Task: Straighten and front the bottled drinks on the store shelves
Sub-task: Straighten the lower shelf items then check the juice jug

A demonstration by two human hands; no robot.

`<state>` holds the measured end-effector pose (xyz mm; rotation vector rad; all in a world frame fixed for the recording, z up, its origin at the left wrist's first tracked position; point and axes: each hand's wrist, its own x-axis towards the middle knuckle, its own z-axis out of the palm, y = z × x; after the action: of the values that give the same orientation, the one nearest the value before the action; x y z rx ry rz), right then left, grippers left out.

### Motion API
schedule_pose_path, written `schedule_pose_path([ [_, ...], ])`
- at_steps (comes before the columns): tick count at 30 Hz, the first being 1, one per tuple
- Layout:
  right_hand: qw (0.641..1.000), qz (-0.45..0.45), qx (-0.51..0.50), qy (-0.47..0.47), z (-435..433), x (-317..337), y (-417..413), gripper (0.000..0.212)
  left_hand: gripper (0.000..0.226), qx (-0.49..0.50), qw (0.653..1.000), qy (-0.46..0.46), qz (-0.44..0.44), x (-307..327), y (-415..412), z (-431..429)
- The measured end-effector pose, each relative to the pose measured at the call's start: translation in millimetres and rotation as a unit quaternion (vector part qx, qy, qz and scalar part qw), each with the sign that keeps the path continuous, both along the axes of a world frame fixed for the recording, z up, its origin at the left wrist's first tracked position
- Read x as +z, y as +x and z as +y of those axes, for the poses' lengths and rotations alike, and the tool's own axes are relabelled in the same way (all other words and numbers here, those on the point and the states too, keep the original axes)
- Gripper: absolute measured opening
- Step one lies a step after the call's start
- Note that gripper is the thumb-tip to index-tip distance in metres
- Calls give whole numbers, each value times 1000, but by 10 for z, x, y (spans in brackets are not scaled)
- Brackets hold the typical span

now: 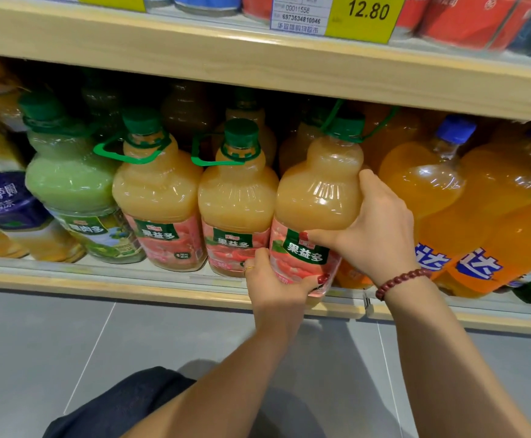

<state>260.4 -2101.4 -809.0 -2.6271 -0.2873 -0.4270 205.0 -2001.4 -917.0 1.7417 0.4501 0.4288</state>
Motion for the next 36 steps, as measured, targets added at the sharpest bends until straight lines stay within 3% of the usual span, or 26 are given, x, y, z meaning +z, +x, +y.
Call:
schedule_pose_path([
  [6, 1000, -17, 7, 24, -33, -45, 6, 75, 50, 23, 998, -25, -43, -84, 45, -61],
  [19, 997, -41, 24, 56, -76, -68, 11, 101, 63, 91, 987, -79, -102, -171, 92, -234],
  [36, 989, -61, 64, 115, -145, -144, -21, 99, 61, 82, 984, -88, -129, -244, 185, -320],
])
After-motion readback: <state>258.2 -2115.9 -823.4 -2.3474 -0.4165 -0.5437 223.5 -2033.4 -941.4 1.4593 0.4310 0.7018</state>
